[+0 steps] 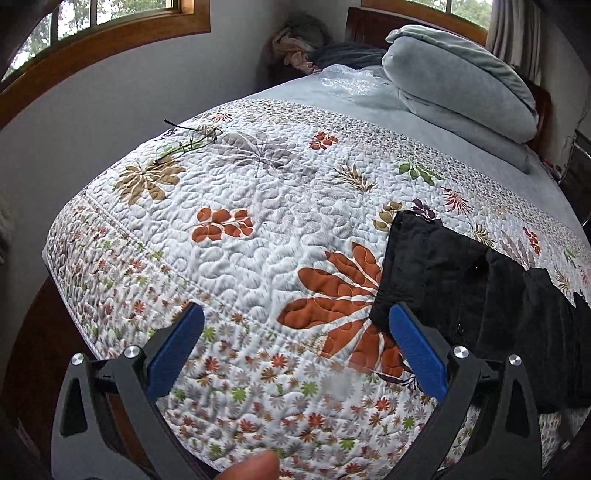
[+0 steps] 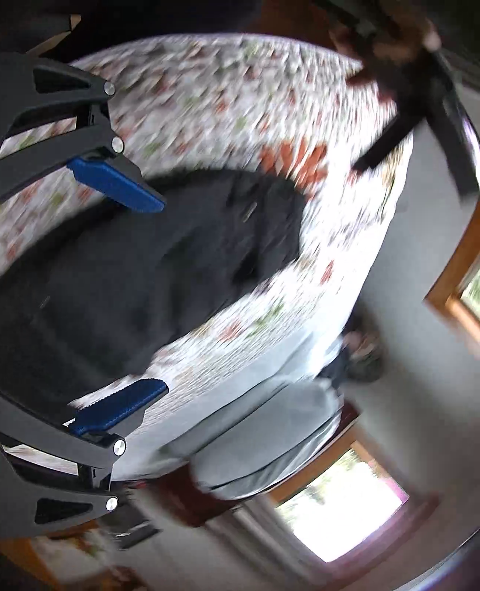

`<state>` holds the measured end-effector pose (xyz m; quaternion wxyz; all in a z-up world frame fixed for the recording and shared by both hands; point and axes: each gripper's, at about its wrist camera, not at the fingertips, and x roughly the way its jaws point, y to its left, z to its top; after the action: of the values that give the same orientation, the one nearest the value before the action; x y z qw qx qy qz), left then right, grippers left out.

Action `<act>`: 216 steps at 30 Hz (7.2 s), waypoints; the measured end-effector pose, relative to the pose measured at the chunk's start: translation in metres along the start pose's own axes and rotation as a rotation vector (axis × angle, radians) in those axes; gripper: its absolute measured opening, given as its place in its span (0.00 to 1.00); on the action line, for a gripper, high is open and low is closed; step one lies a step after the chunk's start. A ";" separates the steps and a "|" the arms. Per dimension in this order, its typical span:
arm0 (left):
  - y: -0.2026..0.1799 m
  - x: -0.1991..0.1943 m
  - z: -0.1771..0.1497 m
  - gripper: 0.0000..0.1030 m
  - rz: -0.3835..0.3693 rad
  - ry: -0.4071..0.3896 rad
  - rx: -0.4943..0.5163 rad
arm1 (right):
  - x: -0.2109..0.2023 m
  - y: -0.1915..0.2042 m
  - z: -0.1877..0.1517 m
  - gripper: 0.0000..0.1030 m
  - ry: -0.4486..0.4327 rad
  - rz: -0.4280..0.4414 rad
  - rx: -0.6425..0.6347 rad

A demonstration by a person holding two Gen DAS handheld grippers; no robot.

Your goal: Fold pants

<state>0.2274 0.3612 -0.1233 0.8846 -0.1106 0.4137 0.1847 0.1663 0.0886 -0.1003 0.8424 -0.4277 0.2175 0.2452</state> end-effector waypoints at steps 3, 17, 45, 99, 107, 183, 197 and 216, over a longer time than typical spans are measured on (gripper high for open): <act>0.009 -0.006 0.002 0.97 0.013 -0.010 -0.010 | 0.015 0.046 0.030 0.87 -0.004 0.007 -0.071; 0.022 0.015 0.030 0.97 -0.043 0.012 0.032 | 0.101 0.107 0.086 0.70 0.101 -0.038 -0.092; -0.090 0.173 0.089 0.97 -0.370 0.468 0.351 | 0.158 0.117 0.084 0.65 0.167 -0.196 -0.169; -0.397 -0.105 0.107 0.29 -0.509 0.280 0.806 | 0.013 -0.170 -0.034 0.13 0.090 -0.227 0.535; -0.490 -0.122 0.056 0.29 -0.546 0.304 0.925 | 0.000 -0.205 -0.107 0.13 0.113 -0.237 0.659; -0.438 -0.028 -0.139 0.98 -0.451 0.149 0.527 | 0.001 -0.255 -0.347 0.72 0.262 0.015 0.918; -0.431 -0.037 -0.137 0.97 -0.402 0.073 0.515 | -0.010 -0.296 -0.355 0.76 0.193 -0.002 1.032; -0.430 -0.033 -0.125 0.97 -0.379 0.062 0.525 | 0.011 -0.302 -0.364 0.81 0.275 -0.001 1.042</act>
<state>0.3013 -0.0798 -0.1587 0.8886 0.0406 0.4458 -0.1000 0.2991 -0.3652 -0.1181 0.9069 0.0185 0.4185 0.0460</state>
